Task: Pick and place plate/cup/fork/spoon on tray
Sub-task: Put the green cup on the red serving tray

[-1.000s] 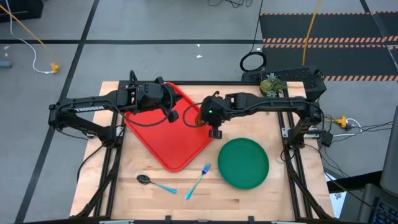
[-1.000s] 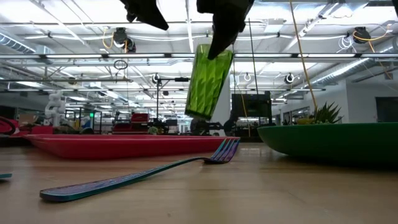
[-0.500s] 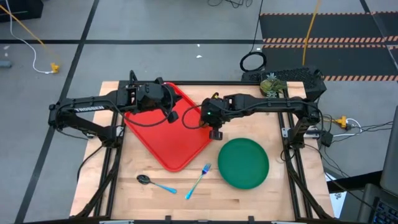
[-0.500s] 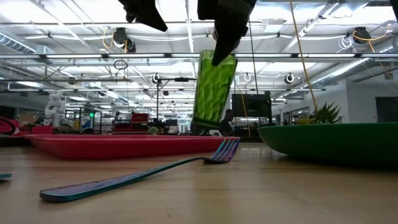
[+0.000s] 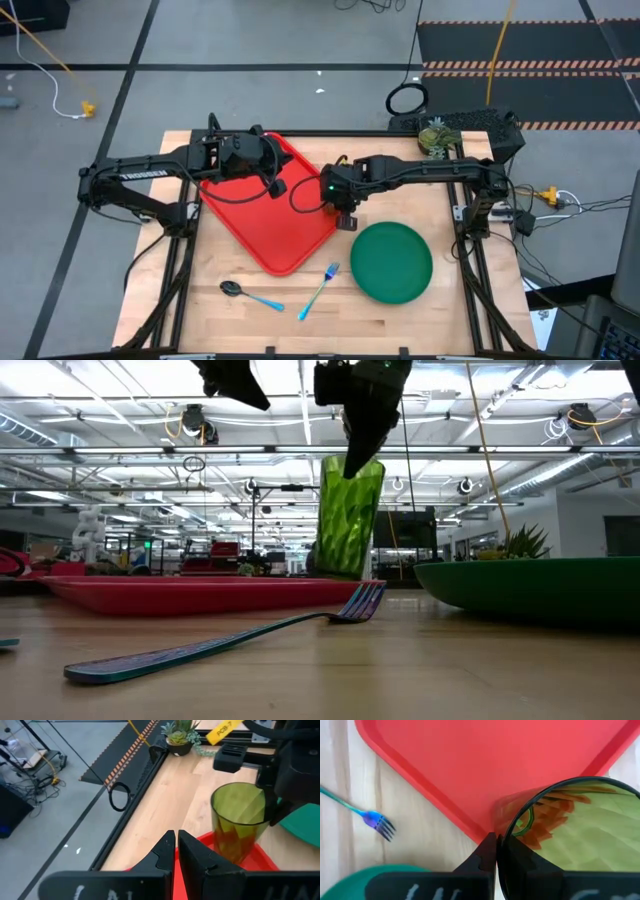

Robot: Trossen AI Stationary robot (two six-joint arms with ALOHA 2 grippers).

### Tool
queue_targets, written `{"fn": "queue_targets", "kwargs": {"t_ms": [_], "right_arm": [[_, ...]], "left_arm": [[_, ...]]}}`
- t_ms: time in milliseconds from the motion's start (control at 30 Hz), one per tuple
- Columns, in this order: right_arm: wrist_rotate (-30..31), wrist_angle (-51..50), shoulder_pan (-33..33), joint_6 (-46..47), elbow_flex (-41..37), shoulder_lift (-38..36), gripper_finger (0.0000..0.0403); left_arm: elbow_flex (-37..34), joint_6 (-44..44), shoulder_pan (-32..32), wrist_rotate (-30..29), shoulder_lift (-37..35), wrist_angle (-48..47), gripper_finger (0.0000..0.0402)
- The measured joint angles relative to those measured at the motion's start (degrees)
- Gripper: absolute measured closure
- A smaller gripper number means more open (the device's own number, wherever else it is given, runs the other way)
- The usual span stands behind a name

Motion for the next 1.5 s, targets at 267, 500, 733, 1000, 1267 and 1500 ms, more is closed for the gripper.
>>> {"fn": "queue_targets", "kwargs": {"t_ms": [267,500,733,1000,1267,1500], "right_arm": [[-0.1,-1.4,0.0,-0.2,0.0,0.1,0.0396],[-0.1,-1.8,0.0,-0.4,0.0,0.1,0.0396],[-0.1,-2.1,0.0,-0.4,0.0,0.1,0.0369],[0.0,-1.9,0.0,-0.4,0.0,0.1,0.0326],[0.0,-1.6,0.0,-0.4,0.0,0.1,0.0317],[0.0,-0.8,1.1,-0.4,0.0,0.1,0.0316]], "left_arm": [[0.0,0.0,0.0,0.2,0.0,0.0,0.0376],[0.0,-0.1,0.0,0.2,0.0,0.0,0.0376],[0.0,-0.1,0.0,0.2,0.0,0.0,0.0376],[0.0,-0.1,0.0,0.2,0.0,0.0,0.0376],[0.0,-0.2,0.0,0.2,0.0,0.0,0.0376],[0.0,-0.2,0.0,0.2,0.0,0.0,0.0376]]}}
